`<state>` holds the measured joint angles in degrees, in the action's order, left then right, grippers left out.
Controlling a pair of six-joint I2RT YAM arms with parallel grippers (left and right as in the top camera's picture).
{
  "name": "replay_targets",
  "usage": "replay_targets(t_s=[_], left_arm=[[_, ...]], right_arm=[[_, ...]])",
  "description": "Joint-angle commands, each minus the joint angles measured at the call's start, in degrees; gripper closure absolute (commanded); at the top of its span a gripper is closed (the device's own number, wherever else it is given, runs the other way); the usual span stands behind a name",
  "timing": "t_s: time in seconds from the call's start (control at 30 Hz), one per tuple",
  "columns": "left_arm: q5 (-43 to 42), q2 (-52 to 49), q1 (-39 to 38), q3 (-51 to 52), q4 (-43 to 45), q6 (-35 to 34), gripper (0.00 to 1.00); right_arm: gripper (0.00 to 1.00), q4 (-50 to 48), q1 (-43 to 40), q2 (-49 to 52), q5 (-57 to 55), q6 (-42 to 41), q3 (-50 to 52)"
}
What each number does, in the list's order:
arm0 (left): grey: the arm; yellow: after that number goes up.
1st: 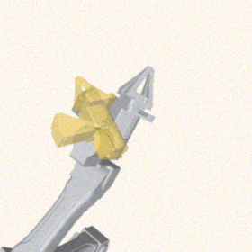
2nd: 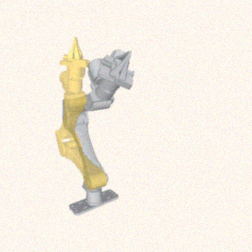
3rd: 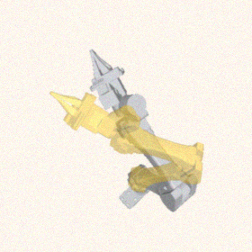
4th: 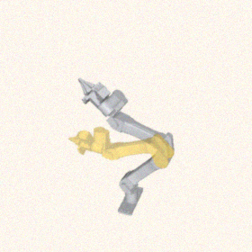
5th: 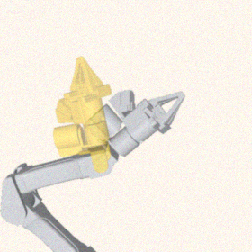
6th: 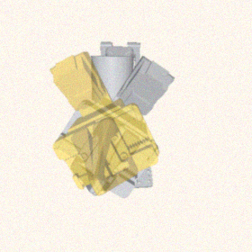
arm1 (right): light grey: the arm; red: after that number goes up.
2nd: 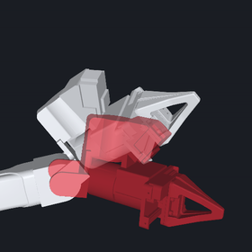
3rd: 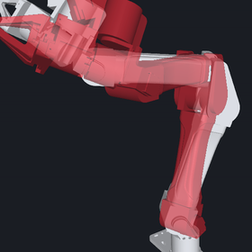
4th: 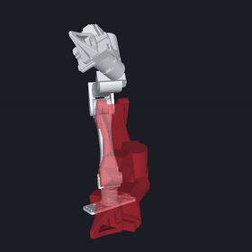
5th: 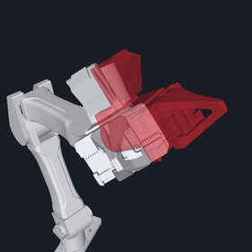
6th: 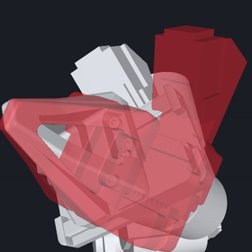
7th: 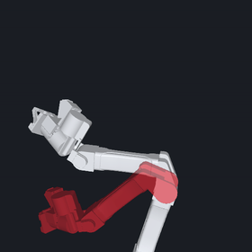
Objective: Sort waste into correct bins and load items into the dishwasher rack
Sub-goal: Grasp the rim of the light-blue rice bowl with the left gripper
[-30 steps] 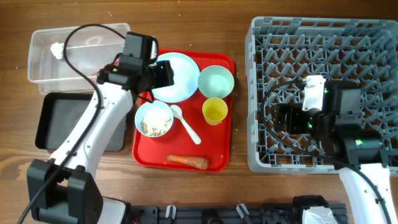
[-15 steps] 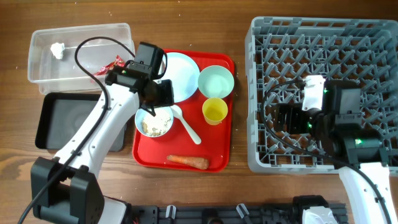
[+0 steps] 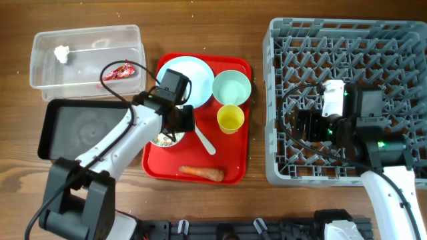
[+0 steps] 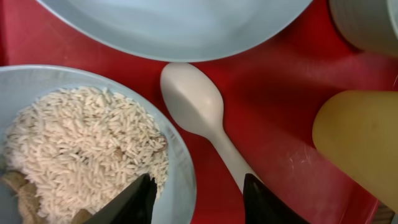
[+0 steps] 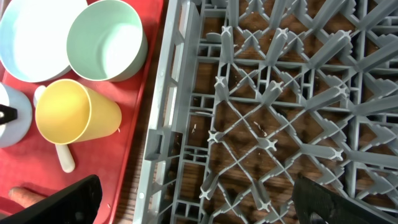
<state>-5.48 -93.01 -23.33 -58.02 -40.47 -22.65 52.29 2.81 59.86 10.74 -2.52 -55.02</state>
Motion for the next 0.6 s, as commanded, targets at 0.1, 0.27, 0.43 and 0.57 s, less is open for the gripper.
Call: replay_targets(t_s=[0.1,0.27,0.43,0.57], left_arm=[[1.29,-5.31,-2.08,1.55,1.16,-0.50,0.54],[1.44,-6.86,-2.08,1.55,1.40,-0.52,0.77],[1.44,-6.56,-2.05,1.25,1.25,-0.50,0.96],[1.51,-3.89,-1.86,-0.57,-0.09,-0.46,0.96]], right_arm=[[0.00,-0.09,0.20,0.31,0.96,-0.61,-1.53],[0.00,0.04,0.20,0.33,0.98,-0.66,-1.53],[0.00,0.07,0.20,0.31,0.98,-0.63,-1.53],[0.00,0.07,0.17,0.31,0.98,-0.66,-1.53]])
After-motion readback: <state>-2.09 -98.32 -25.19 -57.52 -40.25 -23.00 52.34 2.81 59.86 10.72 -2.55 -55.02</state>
